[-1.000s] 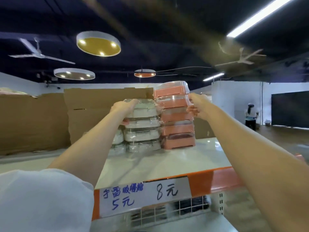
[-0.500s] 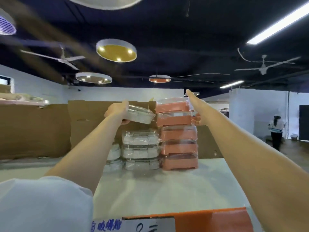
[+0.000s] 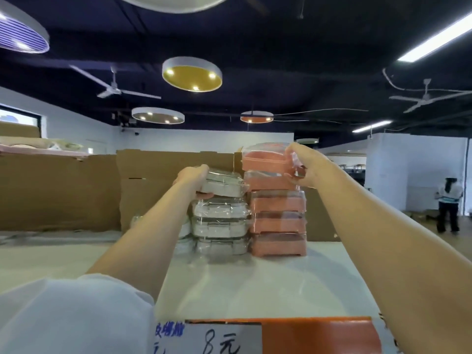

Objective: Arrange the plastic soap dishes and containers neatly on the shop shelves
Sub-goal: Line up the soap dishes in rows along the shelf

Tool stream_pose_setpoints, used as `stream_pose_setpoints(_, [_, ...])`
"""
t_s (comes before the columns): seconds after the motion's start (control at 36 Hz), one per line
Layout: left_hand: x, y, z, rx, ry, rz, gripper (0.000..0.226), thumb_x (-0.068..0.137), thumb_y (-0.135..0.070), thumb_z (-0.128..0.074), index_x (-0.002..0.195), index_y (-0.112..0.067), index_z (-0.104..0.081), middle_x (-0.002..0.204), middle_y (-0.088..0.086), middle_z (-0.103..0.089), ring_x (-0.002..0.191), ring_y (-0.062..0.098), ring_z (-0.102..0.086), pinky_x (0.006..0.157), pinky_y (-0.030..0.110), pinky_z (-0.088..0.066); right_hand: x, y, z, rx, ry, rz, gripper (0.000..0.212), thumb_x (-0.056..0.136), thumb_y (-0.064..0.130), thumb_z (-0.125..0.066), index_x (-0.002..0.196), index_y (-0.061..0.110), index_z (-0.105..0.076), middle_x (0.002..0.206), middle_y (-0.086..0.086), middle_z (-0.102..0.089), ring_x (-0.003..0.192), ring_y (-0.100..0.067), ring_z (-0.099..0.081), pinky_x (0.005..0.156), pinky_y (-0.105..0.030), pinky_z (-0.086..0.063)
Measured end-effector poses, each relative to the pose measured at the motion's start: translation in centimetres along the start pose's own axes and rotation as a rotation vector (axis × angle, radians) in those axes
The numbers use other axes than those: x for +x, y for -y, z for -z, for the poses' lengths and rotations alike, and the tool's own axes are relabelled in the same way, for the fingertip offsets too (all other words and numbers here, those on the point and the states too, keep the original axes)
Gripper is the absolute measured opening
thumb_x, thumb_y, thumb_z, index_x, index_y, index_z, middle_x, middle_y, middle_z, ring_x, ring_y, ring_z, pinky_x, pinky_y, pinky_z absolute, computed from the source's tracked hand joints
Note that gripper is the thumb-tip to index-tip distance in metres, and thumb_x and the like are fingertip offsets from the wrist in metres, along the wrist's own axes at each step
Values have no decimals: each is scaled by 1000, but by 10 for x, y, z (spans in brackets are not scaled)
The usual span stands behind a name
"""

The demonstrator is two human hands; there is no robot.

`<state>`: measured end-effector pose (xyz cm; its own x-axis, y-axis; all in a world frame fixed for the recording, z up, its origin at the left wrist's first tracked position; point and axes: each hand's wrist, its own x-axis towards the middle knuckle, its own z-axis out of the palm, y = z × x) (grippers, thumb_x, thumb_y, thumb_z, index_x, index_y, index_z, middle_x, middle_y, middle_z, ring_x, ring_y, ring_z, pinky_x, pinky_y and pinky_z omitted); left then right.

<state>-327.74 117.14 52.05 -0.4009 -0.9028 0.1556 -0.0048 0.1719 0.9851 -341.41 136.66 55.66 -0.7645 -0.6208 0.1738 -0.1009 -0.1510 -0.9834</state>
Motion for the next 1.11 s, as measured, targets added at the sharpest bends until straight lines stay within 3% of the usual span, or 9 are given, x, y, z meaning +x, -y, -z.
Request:
stream_pose_setpoints(0.06, [-4, 1, 1, -29, 3, 6, 34, 93, -27, -55, 121, -9, -53, 122, 14, -52, 96, 30, -62, 43, 27, -53, -5, 0, 0, 72, 34, 3, 5, 89, 12, -54, 91, 11, -50, 81, -6, -48, 68, -11, -47, 84, -28, -52])
stream_pose_setpoints(0.22, [-22, -2, 1, -90, 13, 3, 27, 97, -22, -48, 120, -7, -48, 110, 14, -53, 89, 26, -61, 44, 27, -55, -19, -9, -2, 172, 114, 26, 21, 90, 20, -54, 110, 11, -52, 86, -7, -52, 74, -14, -52, 62, -23, -50])
stream_pose_setpoints(0.44, [-60, 18, 18, -173, 7, -2, 33, 93, -23, -56, 120, -6, -50, 119, 14, -53, 87, 28, -64, 49, 32, -58, -48, -40, -1, 175, 127, 61, 17, 91, 20, -51, 105, 10, -53, 83, -8, -56, 71, -15, -53, 46, -19, -45])
stream_pose_setpoints(0.58, [-97, 39, 28, -255, -14, -21, 21, 94, -22, -53, 111, -10, -51, 98, 9, -48, 86, 25, -57, 57, 37, -60, -67, -62, 0, 206, 138, 66, 24, 92, 21, -52, 113, 9, -51, 82, -8, -54, 71, -16, -54, 44, -18, -46])
stream_pose_setpoints(0.67, [-116, 39, 41, -246, 2, -22, 16, 91, -24, -58, 99, -10, -52, 113, 13, -56, 92, 28, -64, 61, 40, -61, -75, -63, 1, 195, 139, 45, 28, 90, 21, -55, 115, 10, -53, 71, -4, -48, 61, -12, -49, 41, -19, -44])
stream_pose_setpoints(0.81, [-147, 42, 63, -202, -8, -29, 34, 90, -23, -61, 117, -6, -51, 119, 16, -55, 92, 31, -66, 60, 37, -60, -97, -70, -2, 163, 161, 35, 45, 87, 19, -57, 131, 13, -48, 98, -11, -59, 69, -16, -54, 40, -18, -44])
stream_pose_setpoints(0.94, [-174, 39, 80, -158, 54, -41, 36, 91, -19, -62, 120, -3, -49, 100, 16, -59, 79, 29, -67, 67, 41, -60, -129, -69, -1, 148, 130, 44, 42, 88, 22, -57, 128, 10, -50, 85, -8, -56, 68, -15, -53, 43, -21, -45])
stream_pose_setpoints(1.03, [-185, 44, 87, -196, 58, -53, 36, 90, -19, -63, 119, -4, -48, 105, 15, -56, 84, 30, -66, 69, 44, -59, -146, -72, 0, 125, 128, 57, 34, 89, 24, -57, 120, 10, -54, 92, -9, -58, 69, -15, -54, 47, -22, -45])
stream_pose_setpoints(1.11, [-198, 58, 95, -203, 82, -37, 42, 89, -19, -64, 123, -3, -48, 110, 16, -55, 89, 31, -66, 75, 47, -58, -167, -83, 1, 101, 89, 62, 35, 89, 25, -56, 122, 14, -52, 80, -4, -56, 63, -13, -53, 44, -22, -44])
